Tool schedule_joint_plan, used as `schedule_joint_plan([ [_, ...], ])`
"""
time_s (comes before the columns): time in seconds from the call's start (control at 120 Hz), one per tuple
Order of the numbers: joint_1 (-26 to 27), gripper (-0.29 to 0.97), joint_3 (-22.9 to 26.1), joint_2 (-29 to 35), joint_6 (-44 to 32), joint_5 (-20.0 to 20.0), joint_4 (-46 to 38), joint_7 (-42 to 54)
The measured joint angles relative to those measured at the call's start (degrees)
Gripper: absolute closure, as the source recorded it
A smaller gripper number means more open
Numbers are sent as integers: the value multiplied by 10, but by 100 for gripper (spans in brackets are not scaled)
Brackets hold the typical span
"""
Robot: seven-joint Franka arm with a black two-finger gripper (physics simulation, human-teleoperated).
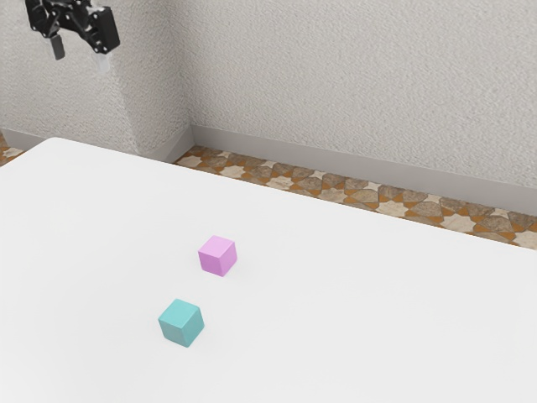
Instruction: Pick up the blue block with one arm, and put the blue block on the pink block with one arm
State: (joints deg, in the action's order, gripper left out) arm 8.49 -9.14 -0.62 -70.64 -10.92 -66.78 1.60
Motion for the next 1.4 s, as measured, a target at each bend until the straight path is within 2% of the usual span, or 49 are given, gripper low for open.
schedule_joint_plan([
  [0.233,66,0,-1,0,8,-7,-14,7],
  [0.433,108,0,-6,22,-15,-1,-172,6],
  [0.542,89,0,-7,25,-44,0,-224,-1],
  [0.75,-12,0,-7,25,-125,2,-314,-13],
  [0.85,-39,0,-7,30,-155,0,-354,-18],
  [0.942,-33,0,-7,32,-183,0,-382,-23],
  [1.15,29,0,-18,51,-247,5,-455,-33],
  [1.308,8,0,-31,65,-296,12,-513,-39],
  [1.4,17,0,-32,75,-324,16,-543,-43],
])
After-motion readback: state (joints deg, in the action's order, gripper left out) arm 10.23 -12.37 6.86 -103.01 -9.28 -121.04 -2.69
